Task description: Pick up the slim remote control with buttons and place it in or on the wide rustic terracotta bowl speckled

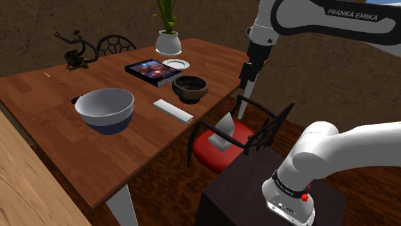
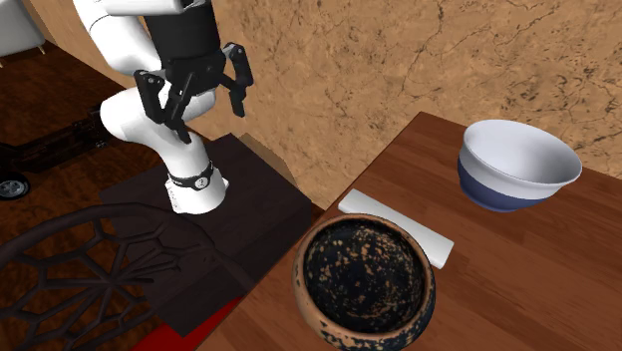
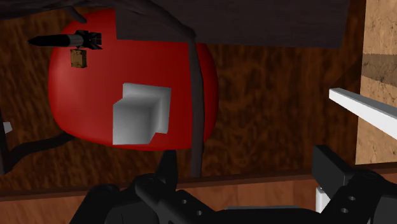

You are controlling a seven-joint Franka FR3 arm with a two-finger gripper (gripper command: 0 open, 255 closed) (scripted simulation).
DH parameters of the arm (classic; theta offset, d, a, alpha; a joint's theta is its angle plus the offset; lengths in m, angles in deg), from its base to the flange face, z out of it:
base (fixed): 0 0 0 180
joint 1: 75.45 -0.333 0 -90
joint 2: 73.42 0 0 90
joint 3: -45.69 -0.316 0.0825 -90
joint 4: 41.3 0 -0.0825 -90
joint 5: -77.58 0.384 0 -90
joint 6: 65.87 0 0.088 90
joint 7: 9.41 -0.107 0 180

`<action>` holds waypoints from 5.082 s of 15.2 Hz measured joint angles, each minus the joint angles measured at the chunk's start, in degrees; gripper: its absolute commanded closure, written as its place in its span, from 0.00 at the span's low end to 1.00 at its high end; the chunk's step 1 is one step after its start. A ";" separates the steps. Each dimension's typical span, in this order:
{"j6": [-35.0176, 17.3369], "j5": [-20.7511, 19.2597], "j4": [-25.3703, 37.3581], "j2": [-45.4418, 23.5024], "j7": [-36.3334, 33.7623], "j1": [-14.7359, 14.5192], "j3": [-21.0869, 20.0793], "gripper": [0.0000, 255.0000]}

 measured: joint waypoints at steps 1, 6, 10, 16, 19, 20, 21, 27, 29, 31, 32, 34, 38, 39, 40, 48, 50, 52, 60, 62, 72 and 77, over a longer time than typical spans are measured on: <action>0.00 0.00 0.00 0.00 0.00 0.00 0.00 0.00; -5.48 1.62 0.87 -6.88 -2.55 -1.22 -2.58 0.00; -9.49 2.71 3.59 -14.01 -5.04 -2.25 -5.03 0.00; -15.69 3.12 9.53 -26.79 -8.53 -3.35 -8.31 0.00; -17.88 2.78 12.95 -32.74 -10.44 -3.93 -9.82 0.00; -18.53 2.58 14.27 -34.81 -11.13 -4.15 -10.32 0.00; -19.19 2.29 16.07 -37.38 -11.89 -4.37 -10.83 0.00; -20.54 0.30 25.54 -49.05 -15.70 -6.03 -13.17 0.00; -22.03 0.01 26.65 -50.44 -16.30 -6.56 -13.79 0.00; -23.52 -0.09 25.87 -50.05 -16.34 -6.53 -13.90 0.00; -23.93 -0.18 25.87 -50.13 -16.34 -6.53 -13.97 0.00; -26.01 -0.47 24.86 -49.83 -16.95 -6.73 -14.24 0.00; -27.34 -0.63 24.06 -49.31 -16.85 -6.51 -14.27 0.00; -26.94 -0.69 24.69 -49.75 -16.87 -6.51 -14.31 0.00; -27.20 -0.58 24.19 -49.31 -16.63 -6.38 -14.28 0.00; -28.63 2.10 21.07 -49.33 -15.74 -5.71 -13.89 1.00; -28.71 3.06 21.02 -49.31 -15.44 -5.52 -13.73 1.00; -28.57 3.95 21.19 -49.38 -15.08 -5.37 -13.61 0.00; -24.47 -1.40 29.18 -55.40 -16.51 -6.04 -13.48 0.00; -26.02 -1.58 28.13 -55.84 -16.50 -6.04 -13.49 0.00; -27.65 -1.90 27.19 -56.85 -16.68 -5.91 -13.34 1.00; -27.71 -1.89 27.08 -56.86 -16.66 -5.87 -13.30 1.00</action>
